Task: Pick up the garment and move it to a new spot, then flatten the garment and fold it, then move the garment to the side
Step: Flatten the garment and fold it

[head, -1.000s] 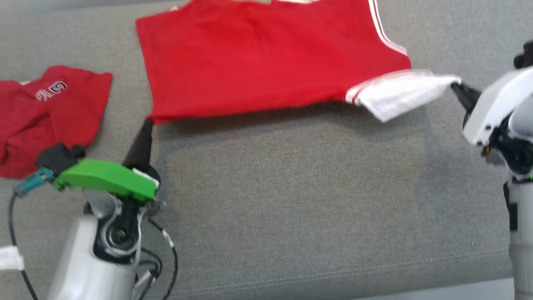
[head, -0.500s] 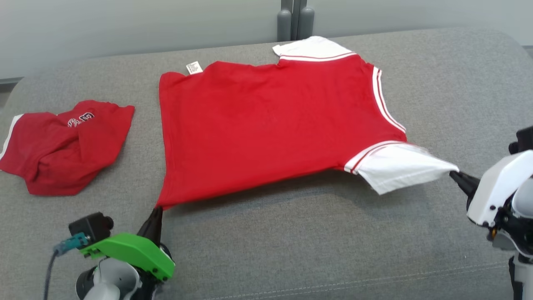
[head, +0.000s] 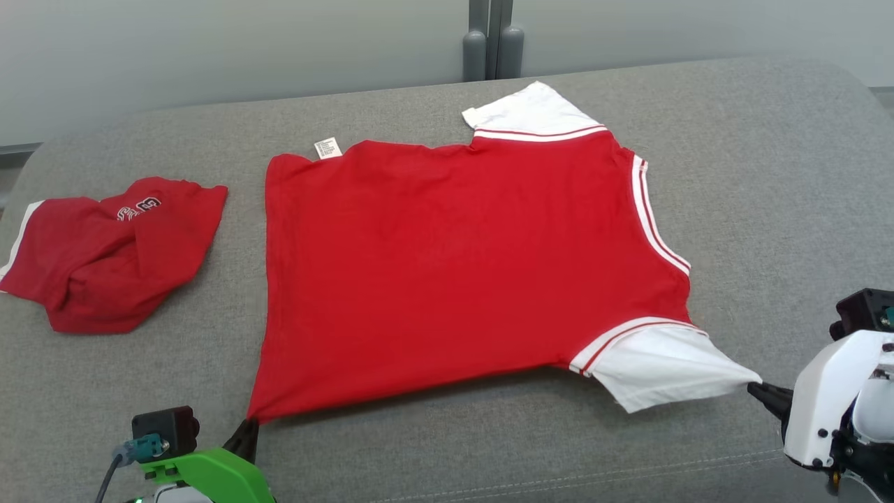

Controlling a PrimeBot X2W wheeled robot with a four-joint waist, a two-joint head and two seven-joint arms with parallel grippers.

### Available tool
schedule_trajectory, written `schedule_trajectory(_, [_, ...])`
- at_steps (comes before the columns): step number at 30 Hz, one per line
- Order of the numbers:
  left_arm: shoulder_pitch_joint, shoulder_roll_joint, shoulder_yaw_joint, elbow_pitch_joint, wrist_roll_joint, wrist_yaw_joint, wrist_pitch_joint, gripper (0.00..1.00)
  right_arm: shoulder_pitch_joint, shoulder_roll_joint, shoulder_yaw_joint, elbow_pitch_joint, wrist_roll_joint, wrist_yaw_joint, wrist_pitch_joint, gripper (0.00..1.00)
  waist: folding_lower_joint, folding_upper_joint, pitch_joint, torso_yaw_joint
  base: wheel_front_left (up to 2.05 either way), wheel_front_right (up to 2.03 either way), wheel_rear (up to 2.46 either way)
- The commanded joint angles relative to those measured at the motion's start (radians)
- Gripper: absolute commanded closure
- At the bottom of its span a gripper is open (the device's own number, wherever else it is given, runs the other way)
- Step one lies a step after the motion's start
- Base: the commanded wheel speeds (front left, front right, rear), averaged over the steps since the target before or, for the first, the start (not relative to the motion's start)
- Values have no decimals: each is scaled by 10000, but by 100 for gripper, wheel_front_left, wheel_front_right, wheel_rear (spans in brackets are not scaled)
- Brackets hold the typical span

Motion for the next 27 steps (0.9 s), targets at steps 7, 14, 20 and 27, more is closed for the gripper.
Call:
schedule_trajectory(7, [384,696,-81,-930,496,560,514,100,748,-245,261,-851,498,0,939,100,1,0,273,166,0,0,0])
schedule_trajectory(14, [-311,871,-163,-1163,788,634,764,100,-193,-170,329,-1088,646,0,747,100,1,0,639,309,0,0,0])
schedule_trajectory(20, [-1864,1294,-913,-1034,1428,190,2009,100,-1911,-246,372,-255,427,0,146,100,1,0,1189,607,0,0,0])
schedule_trajectory(27, [-4377,1453,-2027,-981,2093,-716,4349,100,-3804,-352,419,934,-14,0,-729,100,1,0,1847,1132,0,0,0])
